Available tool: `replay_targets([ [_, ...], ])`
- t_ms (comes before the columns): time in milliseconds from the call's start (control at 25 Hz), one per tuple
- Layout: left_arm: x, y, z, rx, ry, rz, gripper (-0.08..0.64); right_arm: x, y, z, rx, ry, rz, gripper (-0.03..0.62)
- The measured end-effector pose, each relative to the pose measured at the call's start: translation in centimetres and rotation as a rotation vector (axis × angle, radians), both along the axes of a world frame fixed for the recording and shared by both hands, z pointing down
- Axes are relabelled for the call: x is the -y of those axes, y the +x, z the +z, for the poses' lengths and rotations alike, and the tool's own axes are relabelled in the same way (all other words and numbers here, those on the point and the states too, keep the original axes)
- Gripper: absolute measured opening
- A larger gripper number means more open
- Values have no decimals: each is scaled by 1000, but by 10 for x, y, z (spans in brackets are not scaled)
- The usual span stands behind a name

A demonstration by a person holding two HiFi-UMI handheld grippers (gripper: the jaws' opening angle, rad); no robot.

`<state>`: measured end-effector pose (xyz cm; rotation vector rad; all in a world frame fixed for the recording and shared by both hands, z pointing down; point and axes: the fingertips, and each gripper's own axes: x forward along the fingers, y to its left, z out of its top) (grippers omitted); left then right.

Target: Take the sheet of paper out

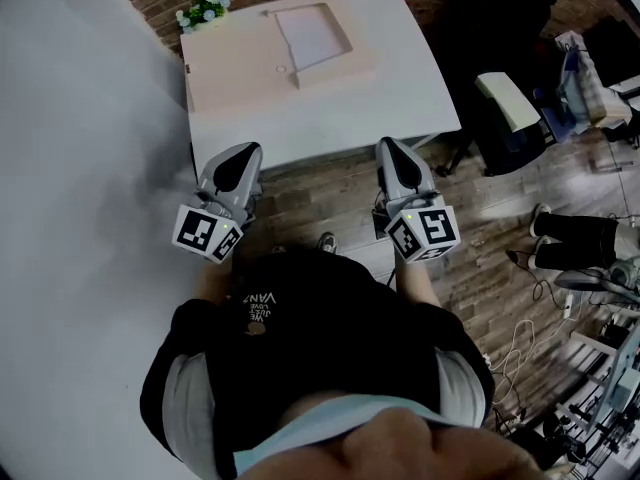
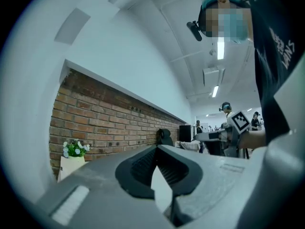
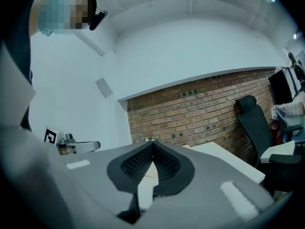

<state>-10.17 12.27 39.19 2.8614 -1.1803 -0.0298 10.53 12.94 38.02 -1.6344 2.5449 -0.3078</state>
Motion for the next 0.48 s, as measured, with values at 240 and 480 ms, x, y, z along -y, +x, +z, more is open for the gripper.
replay_targets([
  [240, -5, 20, 7, -16, -10, -52, 0, 3, 22, 5, -8, -1, -48, 0],
  [480, -1, 27, 14, -8, -28, -75, 0, 14, 27, 10, -1, -7, -80, 0],
])
